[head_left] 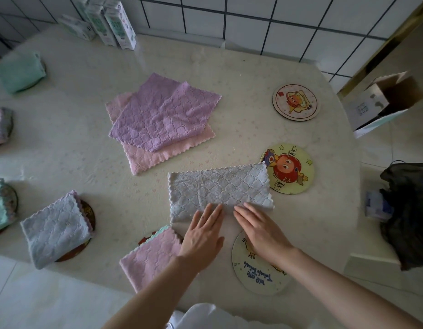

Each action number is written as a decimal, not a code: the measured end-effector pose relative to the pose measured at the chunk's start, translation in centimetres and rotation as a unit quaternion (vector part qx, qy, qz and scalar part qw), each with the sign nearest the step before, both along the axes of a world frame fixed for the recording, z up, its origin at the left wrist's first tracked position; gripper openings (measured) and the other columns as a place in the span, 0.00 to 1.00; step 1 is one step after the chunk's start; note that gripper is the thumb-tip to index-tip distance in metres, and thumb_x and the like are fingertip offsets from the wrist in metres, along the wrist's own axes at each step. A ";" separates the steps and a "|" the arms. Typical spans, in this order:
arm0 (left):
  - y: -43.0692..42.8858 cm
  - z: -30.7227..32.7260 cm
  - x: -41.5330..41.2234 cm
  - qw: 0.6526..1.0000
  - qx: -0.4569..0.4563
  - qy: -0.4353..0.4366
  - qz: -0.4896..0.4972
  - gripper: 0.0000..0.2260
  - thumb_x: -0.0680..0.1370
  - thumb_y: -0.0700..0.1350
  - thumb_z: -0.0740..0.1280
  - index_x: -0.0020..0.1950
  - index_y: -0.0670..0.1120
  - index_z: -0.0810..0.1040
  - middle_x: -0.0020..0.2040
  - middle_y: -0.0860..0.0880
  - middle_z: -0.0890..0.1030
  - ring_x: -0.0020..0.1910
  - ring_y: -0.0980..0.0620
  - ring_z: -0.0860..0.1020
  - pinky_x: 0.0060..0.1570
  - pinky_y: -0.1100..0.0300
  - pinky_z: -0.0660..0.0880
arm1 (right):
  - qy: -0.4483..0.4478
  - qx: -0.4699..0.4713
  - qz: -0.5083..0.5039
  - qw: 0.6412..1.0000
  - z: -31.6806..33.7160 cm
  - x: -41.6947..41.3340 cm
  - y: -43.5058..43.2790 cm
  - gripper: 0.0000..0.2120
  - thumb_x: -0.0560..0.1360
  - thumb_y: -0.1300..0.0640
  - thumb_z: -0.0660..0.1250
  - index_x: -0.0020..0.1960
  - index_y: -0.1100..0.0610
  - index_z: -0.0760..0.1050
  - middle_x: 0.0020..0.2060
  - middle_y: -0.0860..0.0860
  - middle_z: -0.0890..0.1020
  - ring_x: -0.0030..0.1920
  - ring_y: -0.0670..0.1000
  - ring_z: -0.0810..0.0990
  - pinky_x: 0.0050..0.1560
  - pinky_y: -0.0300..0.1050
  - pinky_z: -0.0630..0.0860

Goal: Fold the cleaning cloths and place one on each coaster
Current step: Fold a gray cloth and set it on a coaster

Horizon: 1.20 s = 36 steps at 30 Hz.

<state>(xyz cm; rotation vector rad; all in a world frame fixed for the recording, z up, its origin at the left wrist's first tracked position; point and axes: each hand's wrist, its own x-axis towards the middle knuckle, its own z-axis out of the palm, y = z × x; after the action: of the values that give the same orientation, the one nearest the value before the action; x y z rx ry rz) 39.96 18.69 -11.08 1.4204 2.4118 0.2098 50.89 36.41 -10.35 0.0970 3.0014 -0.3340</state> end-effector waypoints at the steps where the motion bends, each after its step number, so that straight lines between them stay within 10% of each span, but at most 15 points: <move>1: -0.2 0.2 -0.1 1.000 -0.013 0.000 0.006 0.31 0.75 0.52 0.61 0.76 0.45 0.59 0.77 0.49 0.58 0.76 0.49 0.54 0.72 0.46 0.57 | -0.006 0.009 0.001 1.000 0.0 0.2 0.1 0.33 0.64 0.72 0.57 0.69 0.61 0.69 0.68 0.54 0.72 0.69 0.56 0.69 0.66 0.51 0.70; 10: -3.9 1.6 -2.3 0.994 -0.076 0.027 0.075 0.27 0.72 0.54 0.55 0.68 0.46 0.74 0.69 0.51 0.73 0.67 0.49 0.72 0.62 0.44 0.69 | -0.044 0.036 -0.024 0.998 0.9 2.4 3.6 0.35 0.64 0.76 0.62 0.69 0.59 0.69 0.66 0.54 0.73 0.66 0.55 0.72 0.66 0.50 0.71; 17: -5.2 2.0 -3.1 0.986 -0.057 -0.011 0.158 0.20 0.79 0.47 0.60 0.72 0.48 0.69 0.75 0.53 0.64 0.75 0.51 0.58 0.73 0.46 0.52 | -0.070 0.059 -0.036 0.995 1.7 0.4 3.6 0.34 0.54 0.72 0.75 0.60 0.62 0.74 0.55 0.55 0.77 0.53 0.55 0.77 0.49 0.48 0.79; 28: -3.7 2.2 -3.2 0.972 -0.081 0.009 0.221 0.16 0.76 0.43 0.62 0.63 0.46 0.78 0.72 0.51 0.69 0.73 0.44 0.63 0.74 0.47 0.54 | -0.041 0.106 -0.034 0.993 1.4 -1.4 4.0 0.22 0.60 0.69 0.73 0.51 0.58 0.73 0.45 0.54 0.77 0.44 0.56 0.75 0.42 0.50 0.76; 32: -2.1 2.0 -1.7 0.983 -0.049 0.025 0.175 0.29 0.68 0.40 0.69 0.70 0.41 0.70 0.70 0.42 0.71 0.71 0.40 0.65 0.70 0.42 0.62 | 0.004 0.086 -0.035 0.996 1.6 -1.6 4.6 0.16 0.64 0.69 0.72 0.49 0.58 0.75 0.43 0.52 0.78 0.43 0.56 0.76 0.43 0.50 0.74; 36: 1.1 2.4 0.3 0.993 -0.009 -0.035 0.114 0.34 0.78 0.46 0.61 0.78 0.48 0.45 0.78 0.49 0.51 0.77 0.47 0.47 0.75 0.48 0.48 | 0.059 0.042 -0.052 0.996 2.8 -1.9 4.7 0.12 0.70 0.69 0.62 0.49 0.56 0.76 0.39 0.49 0.79 0.40 0.52 0.74 0.42 0.47 0.71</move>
<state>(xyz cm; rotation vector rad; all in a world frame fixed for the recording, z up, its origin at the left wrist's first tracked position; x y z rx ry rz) 40.29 19.80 -8.71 1.1084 2.5079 0.2856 48.95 41.15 -7.59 0.2517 3.1350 -0.2323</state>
